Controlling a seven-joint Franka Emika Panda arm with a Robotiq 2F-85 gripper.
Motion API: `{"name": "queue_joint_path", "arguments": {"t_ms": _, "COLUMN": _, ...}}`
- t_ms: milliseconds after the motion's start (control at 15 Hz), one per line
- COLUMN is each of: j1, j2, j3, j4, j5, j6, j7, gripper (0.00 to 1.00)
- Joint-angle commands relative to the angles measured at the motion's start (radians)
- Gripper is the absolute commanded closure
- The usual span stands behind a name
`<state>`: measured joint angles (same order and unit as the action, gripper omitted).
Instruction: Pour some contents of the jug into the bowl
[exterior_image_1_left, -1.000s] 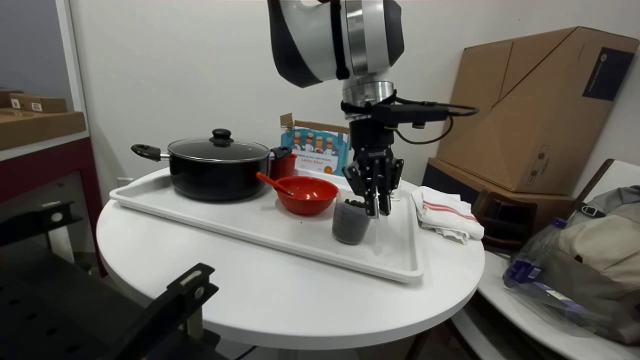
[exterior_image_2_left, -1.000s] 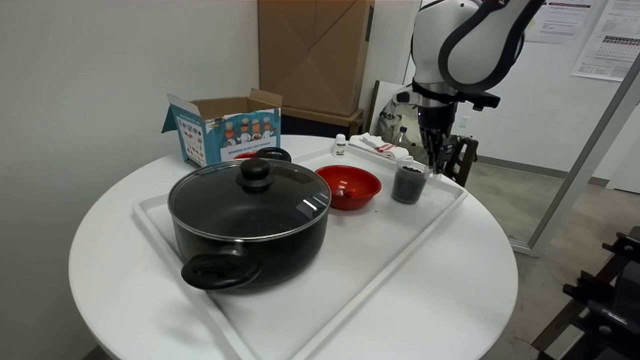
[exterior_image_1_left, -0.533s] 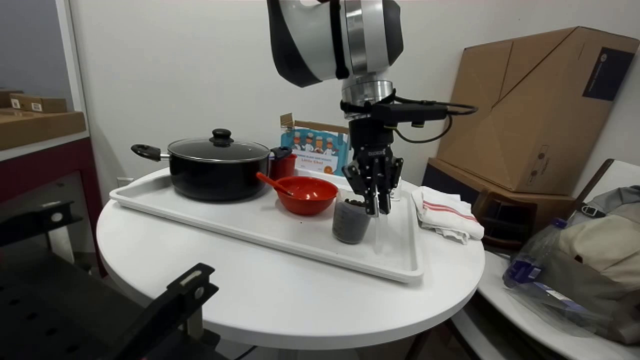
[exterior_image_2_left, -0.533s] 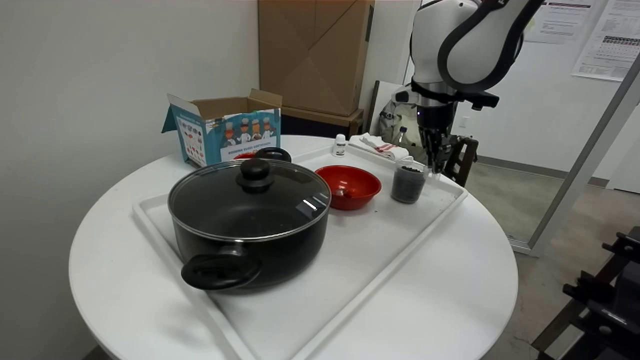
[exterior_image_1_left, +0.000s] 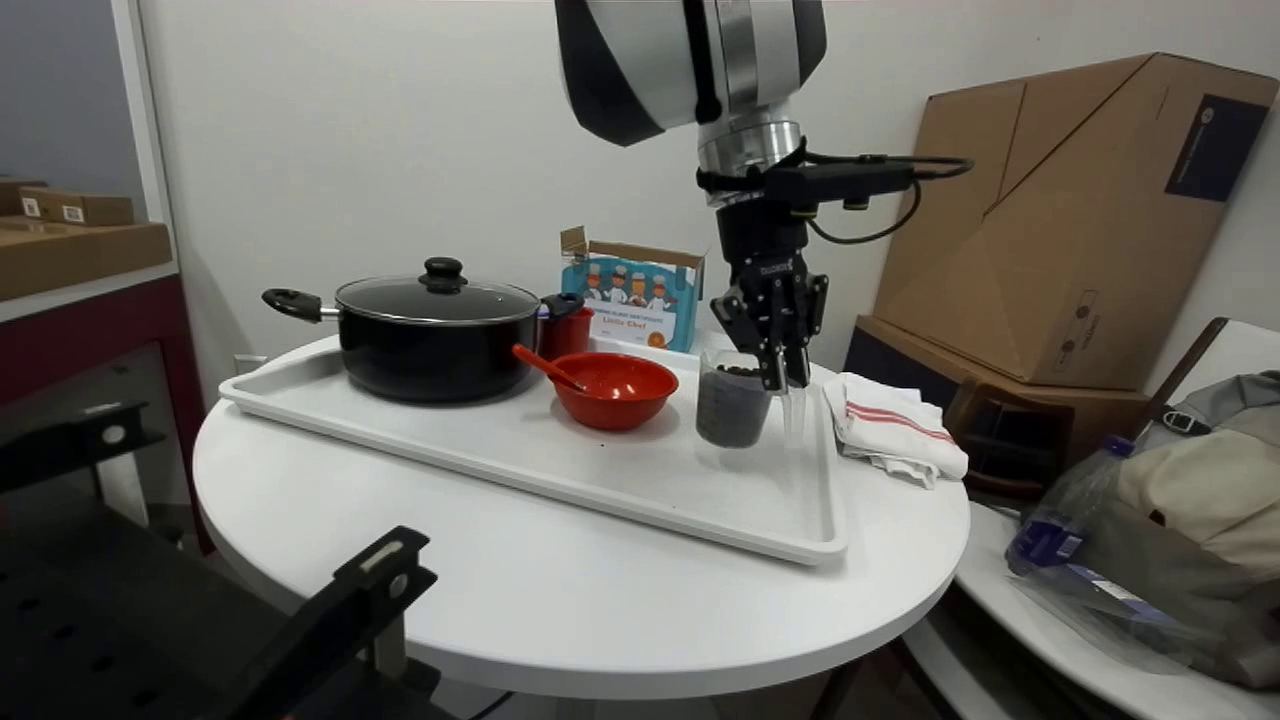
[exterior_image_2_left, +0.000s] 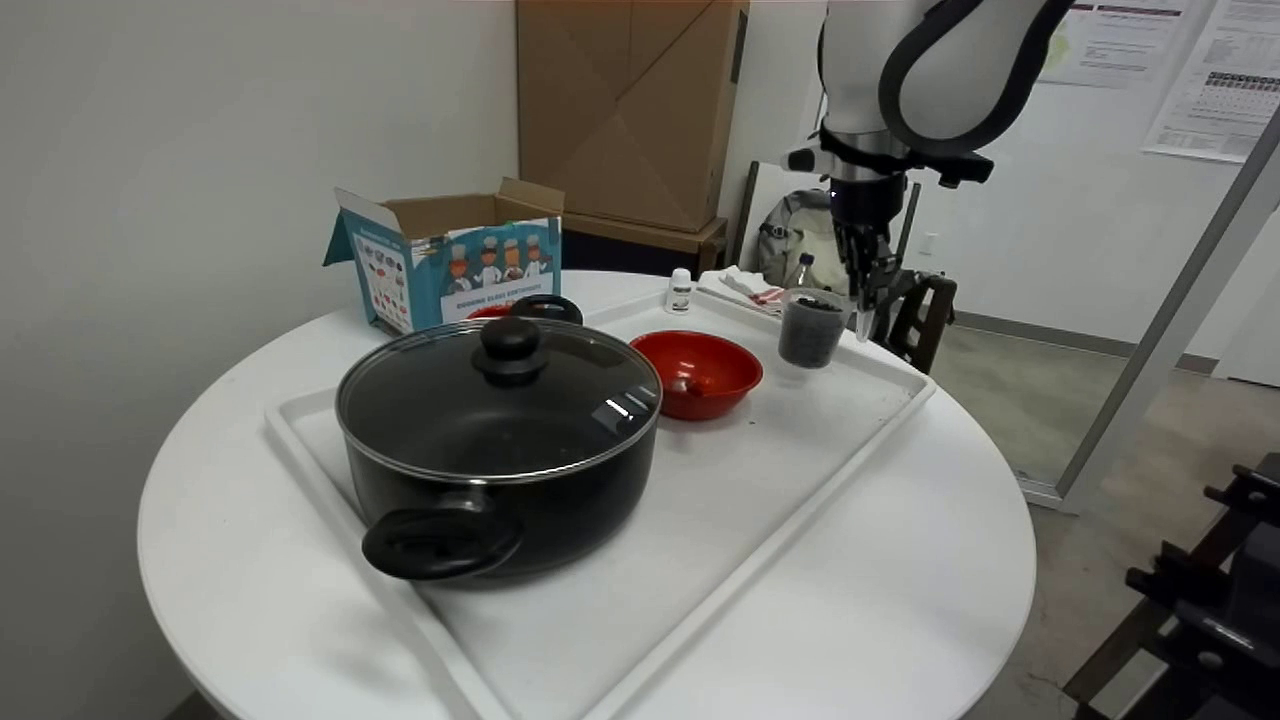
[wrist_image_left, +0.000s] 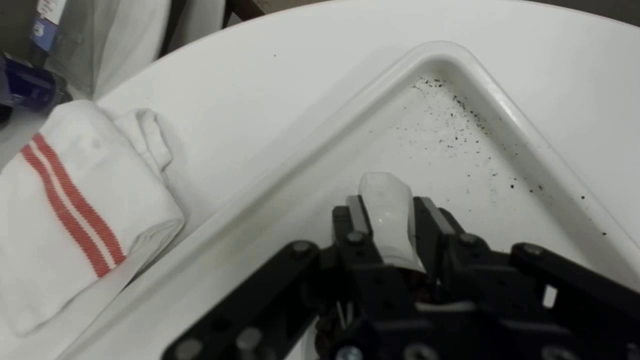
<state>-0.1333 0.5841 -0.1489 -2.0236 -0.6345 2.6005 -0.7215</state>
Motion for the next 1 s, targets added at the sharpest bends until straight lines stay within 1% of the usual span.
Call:
{"name": "queue_joint_path", "arguments": {"t_ms": 0, "j1": 0.066, "j2": -0.035, "j3": -0.045, "j4": 0.027, "j5": -0.113, "j6": -0.035, "j7": 0.093, "gripper": 0.90}}
{"name": "queue_joint_path", "arguments": {"t_ms": 200, "j1": 0.116, "j2": -0.024, "j3": -0.064, "j4": 0.073, "j5": -0.258, "j6": -0.085, "j7": 0.205, "gripper": 0.90}}
{"name": "queue_joint_path", "arguments": {"t_ms": 333, "j1": 0.131, "j2": -0.010, "j3": -0.046, "j4": 0.111, "j5": -0.327, "j6": -0.157, "j7": 0.269, "gripper": 0.90}}
{"name": "queue_joint_path", "arguments": {"t_ms": 667, "j1": 0.151, "j2": 0.015, "j3": 0.023, "j4": 0.192, "j5": -0.369, "j6": -0.341, "j7": 0.327, "gripper": 0.90}}
{"name": "queue_joint_path", "arguments": {"t_ms": 867, "j1": 0.173, "j2": 0.006, "j3": 0.062, "j4": 0.197, "j5": -0.394, "j6": -0.403, "j7": 0.336, "gripper": 0.90}}
{"name": "queue_joint_path", "arguments": {"t_ms": 933, "j1": 0.192, "j2": -0.005, "j3": 0.068, "j4": 0.186, "j5": -0.432, "j6": -0.415, "j7": 0.352, "gripper": 0.90}}
